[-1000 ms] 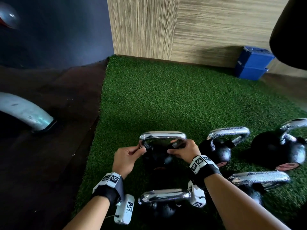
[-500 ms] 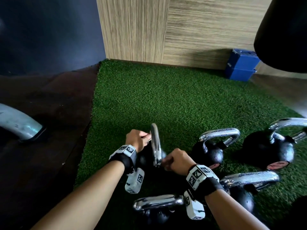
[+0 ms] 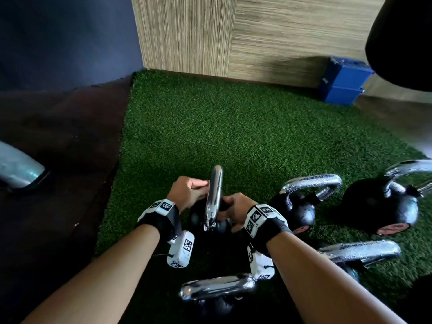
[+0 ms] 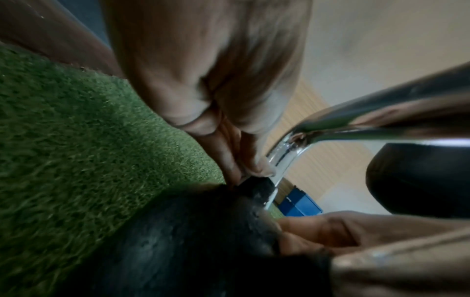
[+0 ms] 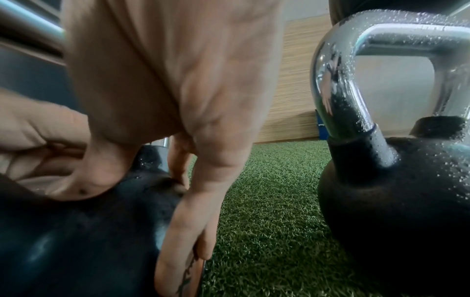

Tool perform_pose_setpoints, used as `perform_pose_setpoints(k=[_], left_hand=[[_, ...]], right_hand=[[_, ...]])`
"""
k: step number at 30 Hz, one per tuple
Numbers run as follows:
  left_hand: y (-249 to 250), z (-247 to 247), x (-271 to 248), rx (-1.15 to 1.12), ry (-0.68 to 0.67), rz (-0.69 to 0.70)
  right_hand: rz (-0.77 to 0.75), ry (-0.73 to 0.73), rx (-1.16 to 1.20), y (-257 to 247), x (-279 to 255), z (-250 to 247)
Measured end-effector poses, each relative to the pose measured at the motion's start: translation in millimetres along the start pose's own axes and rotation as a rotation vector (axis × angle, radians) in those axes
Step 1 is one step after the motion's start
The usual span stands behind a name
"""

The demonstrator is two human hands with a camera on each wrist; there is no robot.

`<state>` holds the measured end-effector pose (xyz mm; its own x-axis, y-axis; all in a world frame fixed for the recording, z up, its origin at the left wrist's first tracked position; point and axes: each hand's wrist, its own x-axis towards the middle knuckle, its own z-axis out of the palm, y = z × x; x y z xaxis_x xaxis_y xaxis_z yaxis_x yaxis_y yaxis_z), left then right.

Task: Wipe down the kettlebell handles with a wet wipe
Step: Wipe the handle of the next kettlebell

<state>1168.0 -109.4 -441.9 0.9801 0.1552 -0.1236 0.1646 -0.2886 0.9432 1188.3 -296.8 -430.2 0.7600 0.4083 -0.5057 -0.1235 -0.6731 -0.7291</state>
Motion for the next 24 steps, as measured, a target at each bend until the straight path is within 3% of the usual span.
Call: perform_pose_setpoints(k=[2,5,9,15,24], left_hand=[[7.1,-2.5,4.5,0.076,0.053,0.046],[13.2,-0.3,5.2,-0.001,0.129,0.052],[18.5,-1.6,6.4,0.178,0.112,0.089],[29.3,-10.1,5.0,-0.373,-0.025,0.079],[23.9,-22.6,-6.4,-0.506,-0.142,0.047]], right_hand=[[0.005,-0.005,0.023,1.6,2.0,0.2],[0.017,-0.003,0.068,6.0,4.4,1.3],[0.018,-0.014,0.101,9.0,8.7,2.2],[0.001,-0.006,0.164,17.1,12.6,5.8],[-0.015,-0.014,0.16,19.0,12.7,3.9]])
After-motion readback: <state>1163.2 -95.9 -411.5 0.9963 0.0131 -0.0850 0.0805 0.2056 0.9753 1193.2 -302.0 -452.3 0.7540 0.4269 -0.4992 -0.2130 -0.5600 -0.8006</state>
